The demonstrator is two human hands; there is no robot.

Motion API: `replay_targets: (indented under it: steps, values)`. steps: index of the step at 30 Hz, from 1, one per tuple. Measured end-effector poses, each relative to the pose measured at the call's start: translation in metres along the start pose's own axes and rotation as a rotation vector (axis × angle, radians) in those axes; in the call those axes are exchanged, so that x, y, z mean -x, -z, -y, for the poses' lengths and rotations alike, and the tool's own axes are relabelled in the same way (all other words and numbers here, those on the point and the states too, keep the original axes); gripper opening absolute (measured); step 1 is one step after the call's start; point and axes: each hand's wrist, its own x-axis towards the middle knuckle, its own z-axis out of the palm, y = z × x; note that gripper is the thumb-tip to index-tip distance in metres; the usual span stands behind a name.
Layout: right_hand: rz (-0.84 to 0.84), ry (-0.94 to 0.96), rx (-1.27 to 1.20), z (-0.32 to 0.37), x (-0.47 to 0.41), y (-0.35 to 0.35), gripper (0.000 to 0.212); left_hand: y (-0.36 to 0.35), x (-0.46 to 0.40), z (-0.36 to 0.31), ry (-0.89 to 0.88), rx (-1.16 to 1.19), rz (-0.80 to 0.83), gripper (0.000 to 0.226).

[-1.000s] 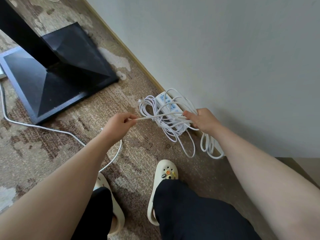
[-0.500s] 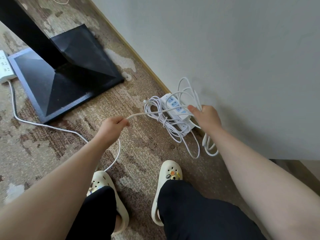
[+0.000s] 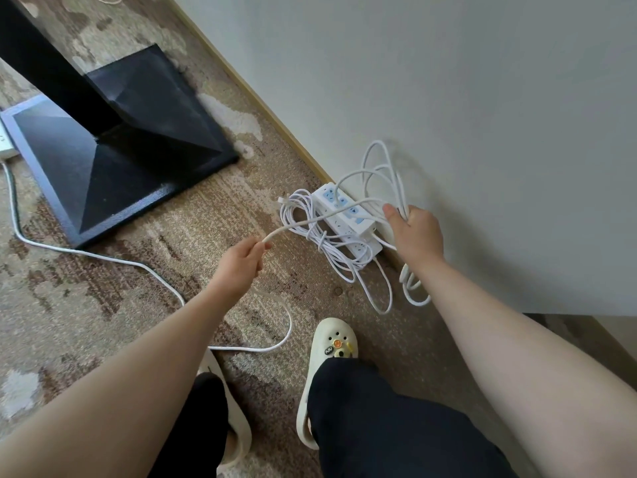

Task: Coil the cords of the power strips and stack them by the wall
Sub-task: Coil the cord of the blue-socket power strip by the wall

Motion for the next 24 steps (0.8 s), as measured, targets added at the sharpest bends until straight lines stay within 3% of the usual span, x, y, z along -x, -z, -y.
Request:
replay_targets:
  steps: [6, 9, 12, 16, 20, 24]
  values:
    - [-0.037, 0.037, 0.114, 0.007, -0.006, 0.001, 0.051, 0.032, 0.004, 0.026, -0.141, -0.189, -0.137, 0.018]
    - [-0.029, 0.029, 0.112, 0.011, -0.003, -0.004, 0.051, 0.027, 0.002, 0.018, -0.014, -0.156, -0.227, 0.021]
    - [-0.007, -0.014, -0.019, 0.016, -0.003, -0.007, 0.051, 0.007, -0.002, -0.008, 0.355, -0.034, -0.090, 0.020]
    - [0.102, -0.037, -0.288, 0.021, -0.001, 0.000, 0.046, -0.029, 0.004, -0.038, 0.554, 0.410, 0.072, 0.022]
    - [0.212, -0.018, -0.392, 0.030, 0.005, 0.003, 0.045, -0.059, 0.010, -0.051, 0.580, 0.731, 0.185, 0.021]
    - [0.230, -0.026, -0.376, 0.030, 0.004, 0.003, 0.047, -0.060, 0.007, -0.060, 0.366, 0.878, 0.135, 0.021]
